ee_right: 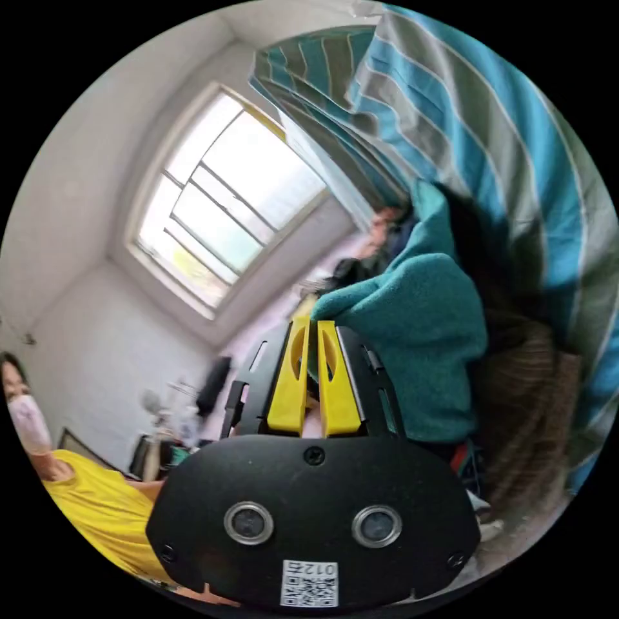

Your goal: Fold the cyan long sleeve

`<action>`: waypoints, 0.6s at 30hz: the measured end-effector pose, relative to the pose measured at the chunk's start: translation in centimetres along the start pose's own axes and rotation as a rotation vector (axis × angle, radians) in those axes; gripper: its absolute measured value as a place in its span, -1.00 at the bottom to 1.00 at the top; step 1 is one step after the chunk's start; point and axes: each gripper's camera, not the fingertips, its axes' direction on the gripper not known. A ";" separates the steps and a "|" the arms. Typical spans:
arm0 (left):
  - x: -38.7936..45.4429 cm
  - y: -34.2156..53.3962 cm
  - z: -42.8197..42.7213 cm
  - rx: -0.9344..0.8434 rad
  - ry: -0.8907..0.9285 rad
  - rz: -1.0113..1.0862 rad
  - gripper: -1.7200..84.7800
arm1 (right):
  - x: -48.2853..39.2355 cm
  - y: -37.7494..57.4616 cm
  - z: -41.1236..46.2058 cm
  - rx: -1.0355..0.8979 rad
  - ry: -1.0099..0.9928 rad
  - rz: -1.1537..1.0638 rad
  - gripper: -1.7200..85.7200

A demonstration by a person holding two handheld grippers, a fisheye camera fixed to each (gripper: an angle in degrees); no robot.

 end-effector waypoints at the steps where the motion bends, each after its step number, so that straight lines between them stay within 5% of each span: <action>1: -0.6 0.3 -1.1 0.036 0.022 -0.022 -0.94 | -2.2 -0.1 0.0 0.019 -0.114 -0.018 -0.93; 10: -3.1 7.2 -16.2 0.416 -0.018 -0.099 -0.86 | -28.4 2.5 8.9 -0.091 -0.784 -0.316 -0.94; 15: -3.6 12.7 -27.9 0.689 0.020 0.031 -0.77 | -38.7 10.9 12.5 -0.177 -0.896 -0.354 -0.93; 18: -3.4 15.4 -32.2 0.700 -0.008 0.124 -0.80 | -39.5 17.7 14.6 -0.217 -0.925 -0.273 -0.93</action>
